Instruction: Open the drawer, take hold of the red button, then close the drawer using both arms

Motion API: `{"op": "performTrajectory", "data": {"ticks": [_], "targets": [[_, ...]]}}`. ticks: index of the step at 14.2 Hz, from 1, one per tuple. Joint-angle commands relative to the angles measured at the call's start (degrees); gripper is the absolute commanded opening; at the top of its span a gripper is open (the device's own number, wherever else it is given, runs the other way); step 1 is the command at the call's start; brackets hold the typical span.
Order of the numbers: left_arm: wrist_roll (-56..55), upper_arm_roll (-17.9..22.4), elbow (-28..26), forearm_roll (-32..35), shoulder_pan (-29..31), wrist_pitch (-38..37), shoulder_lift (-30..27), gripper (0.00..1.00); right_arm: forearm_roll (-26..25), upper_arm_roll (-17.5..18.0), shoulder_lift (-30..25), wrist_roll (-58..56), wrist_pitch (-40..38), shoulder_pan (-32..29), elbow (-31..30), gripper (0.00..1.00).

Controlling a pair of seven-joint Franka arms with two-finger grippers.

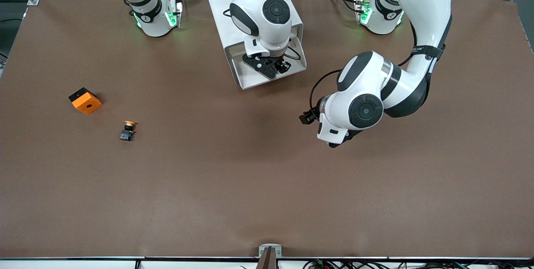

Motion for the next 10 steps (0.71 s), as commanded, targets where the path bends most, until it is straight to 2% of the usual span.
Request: {"op": "performTrajectory", "data": {"ticks": [1,6,8,10], "targets": [[1.0,-0.1,-0.9,1.3,0.0,0.8,-0.7,1.0,1.3,-0.6,0.7,-0.4,-1.2,0.0,2.6,0.0],[6.9,-0.1,-0.9,1.6,0.0,1.2,-0.7,1.0,4.3,-0.5,0.2,-1.9,-8.4,-4.6,9.0,0.0],[8.1,-0.1,-1.2,2.7,0.2,3.0,-1.1,1.0,6.3,-0.8,-1.2,-8.3,-13.6,-8.0,11.4,0.0],[8.6,-1.3,-2.0,5.6,-0.2,5.3,-1.6,1.0,6.3,-1.0,-3.2,-14.8,-17.9,-12.2,12.2,0.0]]}}
